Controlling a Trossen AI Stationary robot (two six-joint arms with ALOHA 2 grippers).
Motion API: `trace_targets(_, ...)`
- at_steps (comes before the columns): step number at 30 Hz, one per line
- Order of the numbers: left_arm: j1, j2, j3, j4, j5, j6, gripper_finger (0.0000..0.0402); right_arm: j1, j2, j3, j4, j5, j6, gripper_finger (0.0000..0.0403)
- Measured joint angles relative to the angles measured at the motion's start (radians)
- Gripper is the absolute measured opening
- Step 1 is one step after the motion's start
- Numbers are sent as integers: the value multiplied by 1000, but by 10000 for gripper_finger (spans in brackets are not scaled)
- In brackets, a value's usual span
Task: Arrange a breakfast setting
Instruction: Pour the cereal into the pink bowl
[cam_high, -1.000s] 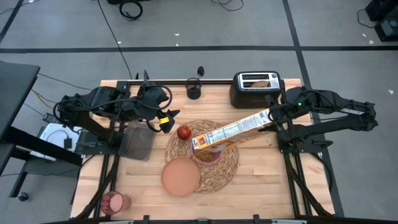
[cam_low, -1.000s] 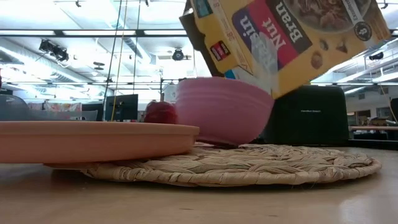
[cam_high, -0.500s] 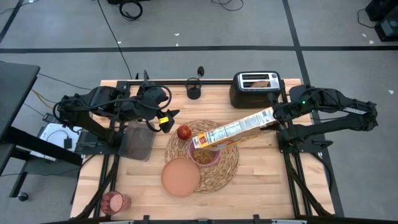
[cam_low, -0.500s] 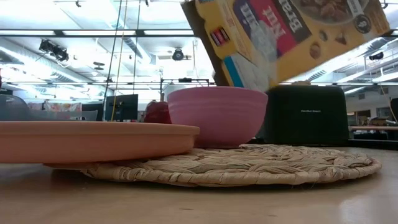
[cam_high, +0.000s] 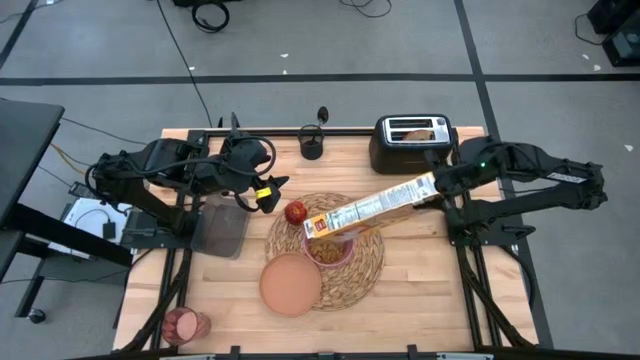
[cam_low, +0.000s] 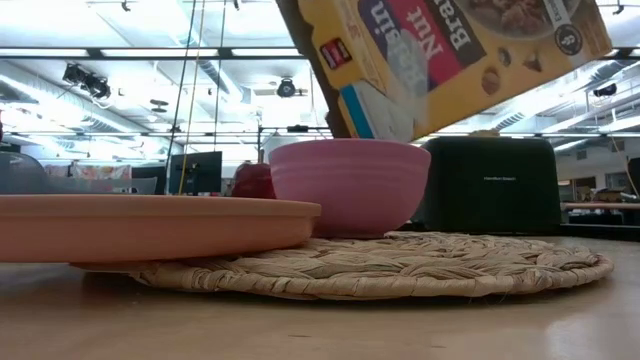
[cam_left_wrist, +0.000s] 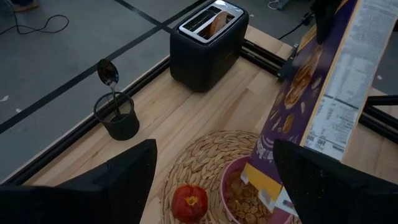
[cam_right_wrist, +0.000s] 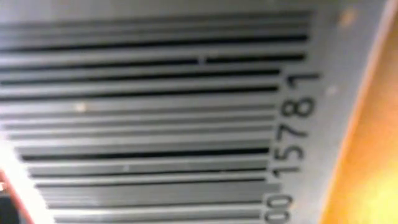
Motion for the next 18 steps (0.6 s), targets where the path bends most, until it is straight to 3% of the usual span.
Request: trace_targets(18,0,0,0,-18,0,-1,327,3,15,0,16,-34,11,206)
